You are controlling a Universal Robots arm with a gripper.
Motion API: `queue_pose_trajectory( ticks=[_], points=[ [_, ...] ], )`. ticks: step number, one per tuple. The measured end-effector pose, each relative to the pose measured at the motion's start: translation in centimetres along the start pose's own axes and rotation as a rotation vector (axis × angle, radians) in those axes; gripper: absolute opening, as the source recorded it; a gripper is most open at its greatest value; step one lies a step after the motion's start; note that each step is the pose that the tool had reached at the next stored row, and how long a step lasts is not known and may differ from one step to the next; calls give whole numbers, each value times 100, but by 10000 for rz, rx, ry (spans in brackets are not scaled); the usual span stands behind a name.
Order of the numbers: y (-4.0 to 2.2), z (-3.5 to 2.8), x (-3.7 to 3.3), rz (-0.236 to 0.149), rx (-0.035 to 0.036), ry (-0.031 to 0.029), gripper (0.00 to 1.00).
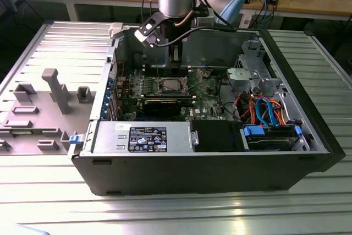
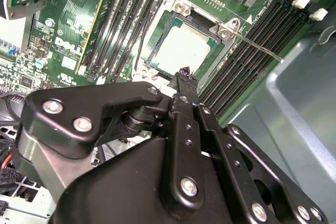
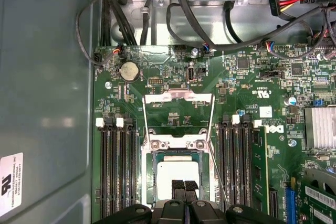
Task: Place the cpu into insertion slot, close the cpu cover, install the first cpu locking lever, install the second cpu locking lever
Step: 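Close the cpu cover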
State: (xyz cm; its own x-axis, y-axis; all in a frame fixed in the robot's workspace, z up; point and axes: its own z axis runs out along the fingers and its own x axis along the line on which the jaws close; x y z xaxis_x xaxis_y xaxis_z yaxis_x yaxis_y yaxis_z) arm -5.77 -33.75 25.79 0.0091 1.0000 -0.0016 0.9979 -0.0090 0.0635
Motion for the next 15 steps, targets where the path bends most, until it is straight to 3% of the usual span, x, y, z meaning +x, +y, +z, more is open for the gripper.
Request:
queue_pose_trajectory(
  ticks=[9,15],
  points=[
    [2,-6,1,-1,0,0,11],
    [7,-83,2,-2,0,-8,11]
  ],
)
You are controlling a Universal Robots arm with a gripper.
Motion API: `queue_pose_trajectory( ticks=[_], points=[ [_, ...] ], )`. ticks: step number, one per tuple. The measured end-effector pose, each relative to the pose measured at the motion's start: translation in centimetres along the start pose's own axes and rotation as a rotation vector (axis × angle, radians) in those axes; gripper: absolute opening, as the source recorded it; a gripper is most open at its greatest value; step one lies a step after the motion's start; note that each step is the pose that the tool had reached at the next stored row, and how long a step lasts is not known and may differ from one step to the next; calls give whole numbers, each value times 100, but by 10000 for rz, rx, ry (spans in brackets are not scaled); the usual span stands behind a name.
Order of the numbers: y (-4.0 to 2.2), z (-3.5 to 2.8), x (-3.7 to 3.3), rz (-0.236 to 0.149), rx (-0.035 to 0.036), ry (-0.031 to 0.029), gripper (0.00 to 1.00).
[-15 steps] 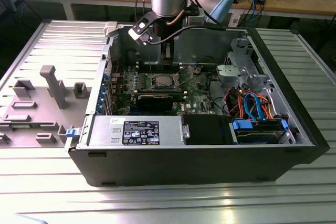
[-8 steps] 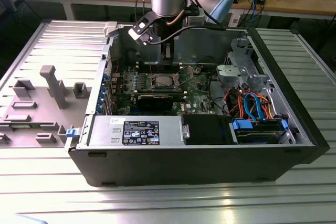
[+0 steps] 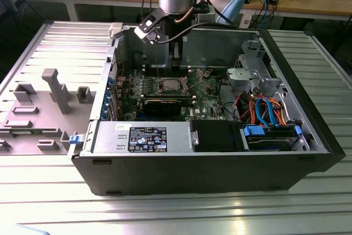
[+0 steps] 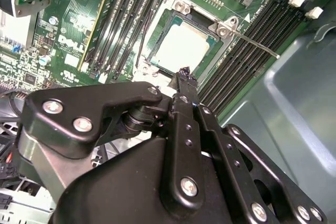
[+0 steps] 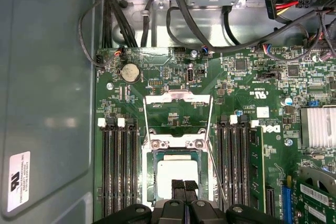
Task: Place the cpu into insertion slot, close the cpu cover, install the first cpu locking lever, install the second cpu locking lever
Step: 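Close the cpu cover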
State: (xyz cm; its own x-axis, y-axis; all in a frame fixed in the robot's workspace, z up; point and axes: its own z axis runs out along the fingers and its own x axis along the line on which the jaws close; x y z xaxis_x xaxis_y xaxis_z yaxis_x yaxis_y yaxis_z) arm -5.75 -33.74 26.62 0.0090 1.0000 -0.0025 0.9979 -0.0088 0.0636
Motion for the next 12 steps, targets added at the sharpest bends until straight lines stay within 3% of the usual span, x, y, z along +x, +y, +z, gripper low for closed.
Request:
queue_pose_trajectory(
  ticks=[7,12],
  points=[
    [3,-5,0,0,1,2,11],
    [38,-3,0,0,0,1,11]
  ],
)
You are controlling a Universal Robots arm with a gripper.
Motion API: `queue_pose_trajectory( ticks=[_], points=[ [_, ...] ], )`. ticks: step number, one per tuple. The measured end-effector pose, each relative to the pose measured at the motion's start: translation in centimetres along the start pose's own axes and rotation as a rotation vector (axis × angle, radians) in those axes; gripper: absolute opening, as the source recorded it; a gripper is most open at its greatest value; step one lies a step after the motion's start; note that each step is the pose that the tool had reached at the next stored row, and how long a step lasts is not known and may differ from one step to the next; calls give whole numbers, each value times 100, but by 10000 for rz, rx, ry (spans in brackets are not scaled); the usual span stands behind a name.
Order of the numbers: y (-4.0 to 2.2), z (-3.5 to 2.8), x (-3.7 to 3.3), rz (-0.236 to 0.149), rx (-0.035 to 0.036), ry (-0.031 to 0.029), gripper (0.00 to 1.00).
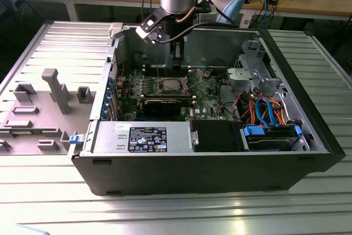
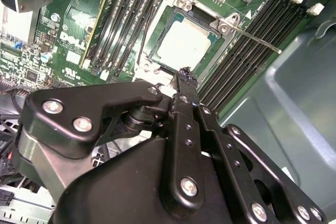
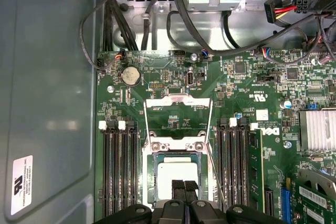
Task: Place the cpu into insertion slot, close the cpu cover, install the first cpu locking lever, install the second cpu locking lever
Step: 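Close the cpu cover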
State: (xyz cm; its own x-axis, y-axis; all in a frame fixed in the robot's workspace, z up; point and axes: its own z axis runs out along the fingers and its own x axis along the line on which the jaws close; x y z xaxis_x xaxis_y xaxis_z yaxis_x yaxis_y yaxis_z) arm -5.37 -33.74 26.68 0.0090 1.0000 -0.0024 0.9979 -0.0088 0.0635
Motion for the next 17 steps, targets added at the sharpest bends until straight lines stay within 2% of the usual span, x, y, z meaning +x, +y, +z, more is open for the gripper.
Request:
queue_pose_trajectory(
  ticks=[17],
  points=[
    [66,4,1,0,0,0,11]
  ],
)
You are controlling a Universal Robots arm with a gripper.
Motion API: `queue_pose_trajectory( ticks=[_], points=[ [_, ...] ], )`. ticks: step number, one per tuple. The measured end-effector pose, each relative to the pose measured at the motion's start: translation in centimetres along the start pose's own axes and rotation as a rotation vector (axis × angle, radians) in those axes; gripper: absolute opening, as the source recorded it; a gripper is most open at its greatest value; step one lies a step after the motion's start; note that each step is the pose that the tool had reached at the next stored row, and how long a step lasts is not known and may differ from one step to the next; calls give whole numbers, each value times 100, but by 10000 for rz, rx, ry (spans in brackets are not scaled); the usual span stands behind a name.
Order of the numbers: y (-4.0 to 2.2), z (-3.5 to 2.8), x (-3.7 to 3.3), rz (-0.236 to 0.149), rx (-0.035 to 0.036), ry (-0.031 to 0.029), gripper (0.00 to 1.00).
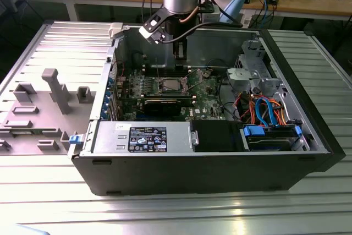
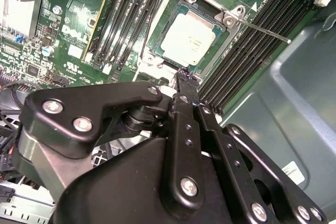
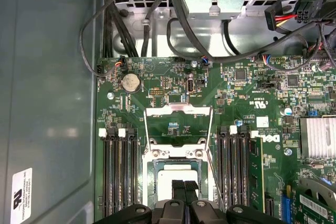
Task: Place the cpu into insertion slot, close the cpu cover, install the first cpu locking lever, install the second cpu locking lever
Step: 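Close the cpu cover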
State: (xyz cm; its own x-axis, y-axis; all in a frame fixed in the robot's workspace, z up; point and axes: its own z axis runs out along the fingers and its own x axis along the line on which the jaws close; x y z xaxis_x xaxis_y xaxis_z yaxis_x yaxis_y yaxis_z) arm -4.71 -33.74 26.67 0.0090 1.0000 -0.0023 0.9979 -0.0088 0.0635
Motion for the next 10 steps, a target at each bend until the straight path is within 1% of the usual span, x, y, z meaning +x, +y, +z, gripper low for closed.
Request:
queue_pose_trajectory(
  ticks=[5,10],
  points=[
    [2,-2,1,0,0,1,11],
    [3,-25,0,0,-2,1,11]
  ],
)
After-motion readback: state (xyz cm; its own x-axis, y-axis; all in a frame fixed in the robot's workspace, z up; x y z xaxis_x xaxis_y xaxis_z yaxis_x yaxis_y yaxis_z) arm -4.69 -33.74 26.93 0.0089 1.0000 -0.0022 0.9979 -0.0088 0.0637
